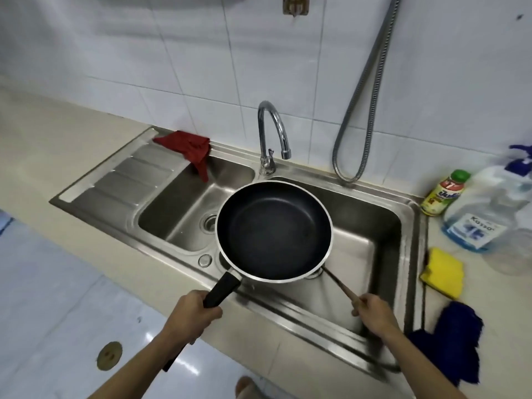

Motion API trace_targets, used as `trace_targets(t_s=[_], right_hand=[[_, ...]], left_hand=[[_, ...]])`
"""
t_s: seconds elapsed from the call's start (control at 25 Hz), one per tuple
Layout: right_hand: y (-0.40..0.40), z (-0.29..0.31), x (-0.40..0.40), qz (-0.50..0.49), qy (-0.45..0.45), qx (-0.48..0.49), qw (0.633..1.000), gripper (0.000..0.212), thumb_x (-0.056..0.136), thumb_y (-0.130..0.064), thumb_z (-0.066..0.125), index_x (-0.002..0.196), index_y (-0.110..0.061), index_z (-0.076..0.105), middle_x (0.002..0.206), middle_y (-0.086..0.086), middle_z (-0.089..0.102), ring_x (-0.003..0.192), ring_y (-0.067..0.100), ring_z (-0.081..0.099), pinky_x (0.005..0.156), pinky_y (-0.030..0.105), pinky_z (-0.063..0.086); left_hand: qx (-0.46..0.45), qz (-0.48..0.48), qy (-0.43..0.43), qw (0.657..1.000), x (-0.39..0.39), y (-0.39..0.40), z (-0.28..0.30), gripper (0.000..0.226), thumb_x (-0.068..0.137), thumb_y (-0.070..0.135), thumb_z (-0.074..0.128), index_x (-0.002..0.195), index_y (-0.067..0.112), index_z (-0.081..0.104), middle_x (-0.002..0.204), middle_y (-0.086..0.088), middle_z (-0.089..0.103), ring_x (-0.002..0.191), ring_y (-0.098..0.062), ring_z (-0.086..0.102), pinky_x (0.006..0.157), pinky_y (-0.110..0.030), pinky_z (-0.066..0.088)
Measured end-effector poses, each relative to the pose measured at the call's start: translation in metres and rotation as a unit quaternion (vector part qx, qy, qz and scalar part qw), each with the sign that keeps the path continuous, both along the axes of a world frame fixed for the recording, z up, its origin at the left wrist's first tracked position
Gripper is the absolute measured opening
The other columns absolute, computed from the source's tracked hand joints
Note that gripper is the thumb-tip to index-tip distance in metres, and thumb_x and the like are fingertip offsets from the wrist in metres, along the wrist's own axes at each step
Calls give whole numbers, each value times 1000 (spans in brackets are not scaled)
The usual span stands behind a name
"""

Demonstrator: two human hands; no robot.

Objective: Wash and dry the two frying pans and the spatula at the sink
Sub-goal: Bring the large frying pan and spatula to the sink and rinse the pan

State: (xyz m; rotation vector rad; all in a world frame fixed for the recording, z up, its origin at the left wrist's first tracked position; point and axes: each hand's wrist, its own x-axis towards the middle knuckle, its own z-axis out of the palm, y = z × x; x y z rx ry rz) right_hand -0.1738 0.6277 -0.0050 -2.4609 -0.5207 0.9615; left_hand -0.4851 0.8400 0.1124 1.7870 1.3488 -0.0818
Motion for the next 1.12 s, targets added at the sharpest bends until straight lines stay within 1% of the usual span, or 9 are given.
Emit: trace_targets(t_s=[0.12, 0.28, 0.48, 0.64, 0.72, 0.8, 0.88, 0.96, 1.12], right_hand=[[12, -15, -18, -21, -49, -32, 998, 18, 94, -28, 52, 83, -16, 59, 85, 3, 72, 78, 23, 66, 67, 32, 50], [23, -24, -27, 18, -93, -119, 988, 13, 95, -26, 49, 89, -16, 56, 95, 10, 68, 89, 29, 65, 65, 27, 42], [24, -38, -22, -12, -64, -161, 985, 16, 91, -21, 53, 102, -12, 61, 92, 7, 65, 89, 28, 65, 71, 30, 49], [30, -41, -8, -18, -31, -166, 985, 33, 89, -25, 58, 118, -10, 57, 117, 14, 59, 104, 31, 61, 85, 33, 49], [45, -33, 4, 1, -84, -121, 989, 41, 89, -28, 60, 125, -8, 54, 124, 15, 53, 112, 31, 56, 93, 36, 47], [84, -13, 23, 4, -138, -7, 990, 35, 89, -25, 62, 119, -9, 58, 122, 14, 56, 111, 30, 56, 95, 36, 45], [148, 18, 51, 15, -175, 125, 977, 29, 90, -21, 61, 116, -8, 60, 118, 11, 59, 109, 27, 57, 93, 34, 43], [224, 52, 76, 38, -185, 215, 958, 33, 91, -23, 59, 122, -9, 57, 121, 9, 57, 112, 23, 55, 97, 34, 43], [353, 81, 106, 161, -119, 243, 949, 56, 91, -27, 59, 140, -11, 39, 141, 7, 44, 130, 21, 42, 112, 35, 31]], left_hand=[[-11, -36, 11, 999, -6, 37, -14, 13, 75, 9, 63, 67, 8, 52, 50, -3, 46, 36, -19, 40, 35, -24, 32], [-23, -60, 12, 998, 0, 67, -25, 7, 75, 8, 61, 71, 7, 55, 49, -2, 46, 34, -15, 39, 35, -23, 32], [-11, -81, 23, 996, 13, 87, -36, 17, 76, 11, 64, 64, 12, 53, 48, -3, 48, 30, -16, 41, 31, -24, 33], [-7, -83, 33, 996, 27, 99, -46, 13, 75, 13, 67, 65, 12, 58, 49, -5, 54, 29, -10, 41, 32, -23, 32], [-2, -78, 44, 996, 32, 102, -53, 10, 74, 14, 67, 70, 7, 61, 51, -4, 58, 31, -7, 41, 35, -22, 32], [-1, -70, 41, 997, 38, 105, -60, 10, 73, 12, 67, 71, 4, 63, 49, -3, 58, 32, -5, 44, 38, -21, 32], [0, -67, 39, 997, 43, 106, -65, 9, 74, 11, 67, 73, 3, 65, 48, -1, 58, 34, -4, 48, 38, -18, 33], [-3, -73, 39, 997, 49, 108, -66, 8, 76, 11, 67, 73, 4, 64, 51, 2, 55, 35, -3, 49, 38, -15, 32], [-2, -82, 42, 996, 56, 110, -62, 22, 76, 10, 68, 60, 19, 55, 53, 2, 51, 39, -1, 51, 41, -14, 34]])
